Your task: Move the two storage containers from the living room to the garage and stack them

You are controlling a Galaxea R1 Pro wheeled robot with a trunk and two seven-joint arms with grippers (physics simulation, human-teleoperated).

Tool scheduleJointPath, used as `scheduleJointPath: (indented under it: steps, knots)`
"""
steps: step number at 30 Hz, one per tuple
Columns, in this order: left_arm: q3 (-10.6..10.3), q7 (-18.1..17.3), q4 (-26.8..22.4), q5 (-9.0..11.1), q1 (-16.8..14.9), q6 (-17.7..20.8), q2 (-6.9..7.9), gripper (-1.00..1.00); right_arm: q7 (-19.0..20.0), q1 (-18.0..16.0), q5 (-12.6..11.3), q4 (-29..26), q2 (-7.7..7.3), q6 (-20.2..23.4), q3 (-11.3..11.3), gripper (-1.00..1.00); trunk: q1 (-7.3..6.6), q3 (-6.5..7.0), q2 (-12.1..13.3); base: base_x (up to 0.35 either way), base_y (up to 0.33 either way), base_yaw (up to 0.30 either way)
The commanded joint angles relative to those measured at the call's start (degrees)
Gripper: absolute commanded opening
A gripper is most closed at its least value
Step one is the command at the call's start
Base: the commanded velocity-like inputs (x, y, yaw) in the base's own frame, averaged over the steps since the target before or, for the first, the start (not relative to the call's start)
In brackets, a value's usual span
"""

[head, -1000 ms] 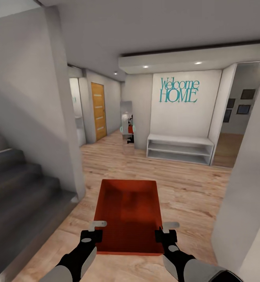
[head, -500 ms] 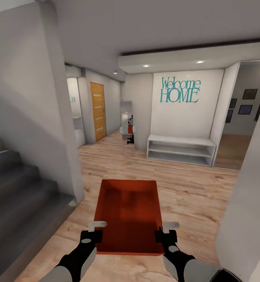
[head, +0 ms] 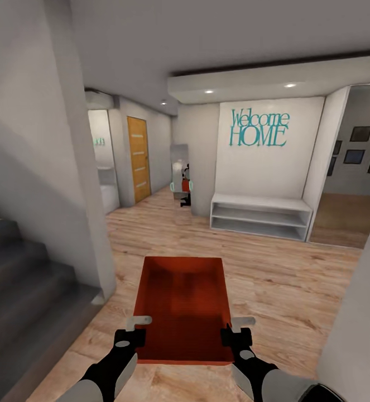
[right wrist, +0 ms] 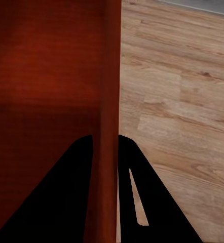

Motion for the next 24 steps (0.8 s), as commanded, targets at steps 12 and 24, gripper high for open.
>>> scheduleJointPath:
  steps: [12,24]
  knots:
    - [-0.37,0.72,0.02,0.36,-0.03,0.39,0.10,-1.00,-0.25,-0.05,3.63,-0.03,-0.07,-0.23,-3.56,-1.00,0.04,-0.08,-0.05,0.322,0.000,0.000]
    - [-0.37,0.72,0.02,0.37,-0.03,0.40,0.19,-1.00,-0.25,-0.05,5.56,-0.03,-0.07,-0.15,-7.61,-1.00,0.04,-0.08,-0.05,0.322,0.000,0.000]
